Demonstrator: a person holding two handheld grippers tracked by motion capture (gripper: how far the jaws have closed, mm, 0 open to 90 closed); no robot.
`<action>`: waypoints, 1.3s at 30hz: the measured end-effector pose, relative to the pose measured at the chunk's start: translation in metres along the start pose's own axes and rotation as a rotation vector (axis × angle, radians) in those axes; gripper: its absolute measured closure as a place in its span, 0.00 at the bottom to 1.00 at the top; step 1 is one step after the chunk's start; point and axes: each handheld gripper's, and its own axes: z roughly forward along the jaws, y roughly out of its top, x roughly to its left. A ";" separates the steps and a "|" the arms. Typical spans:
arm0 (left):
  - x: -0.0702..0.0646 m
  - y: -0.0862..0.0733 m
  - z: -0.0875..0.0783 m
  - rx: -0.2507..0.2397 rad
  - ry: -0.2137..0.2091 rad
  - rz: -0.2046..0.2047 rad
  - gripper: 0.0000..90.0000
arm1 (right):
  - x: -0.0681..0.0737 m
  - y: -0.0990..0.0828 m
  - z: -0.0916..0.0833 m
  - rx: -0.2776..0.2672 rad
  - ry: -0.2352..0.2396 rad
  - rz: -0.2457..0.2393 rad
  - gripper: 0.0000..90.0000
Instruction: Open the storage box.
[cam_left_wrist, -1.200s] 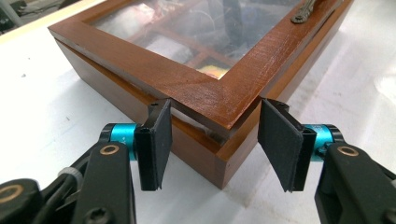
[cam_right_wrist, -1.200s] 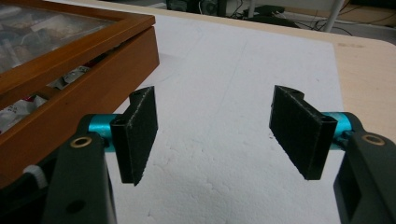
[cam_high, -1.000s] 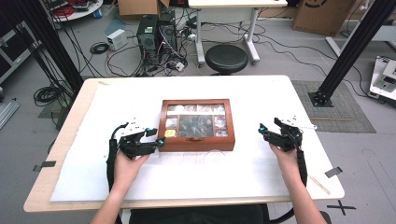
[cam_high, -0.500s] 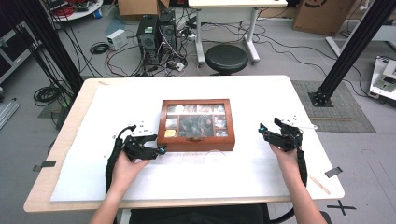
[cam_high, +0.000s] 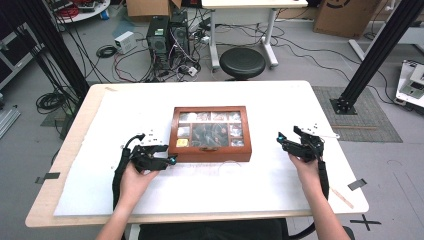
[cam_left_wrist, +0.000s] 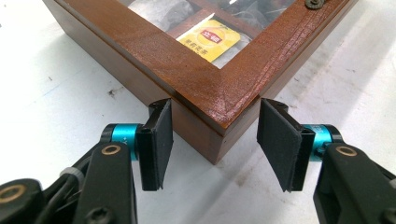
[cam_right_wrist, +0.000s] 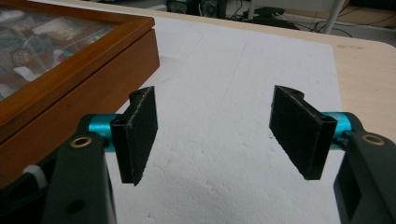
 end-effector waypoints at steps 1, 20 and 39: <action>0.000 0.000 -0.002 -0.020 -0.005 0.000 0.53 | 0.000 0.000 0.000 0.001 -0.001 0.002 0.37; -0.002 0.002 -0.013 -0.160 0.041 0.015 0.58 | 0.001 0.000 0.000 0.000 0.000 -0.004 0.37; -0.002 0.013 -0.015 -0.268 0.102 -0.061 0.45 | 0.001 0.000 0.000 -0.007 -0.006 -0.007 0.37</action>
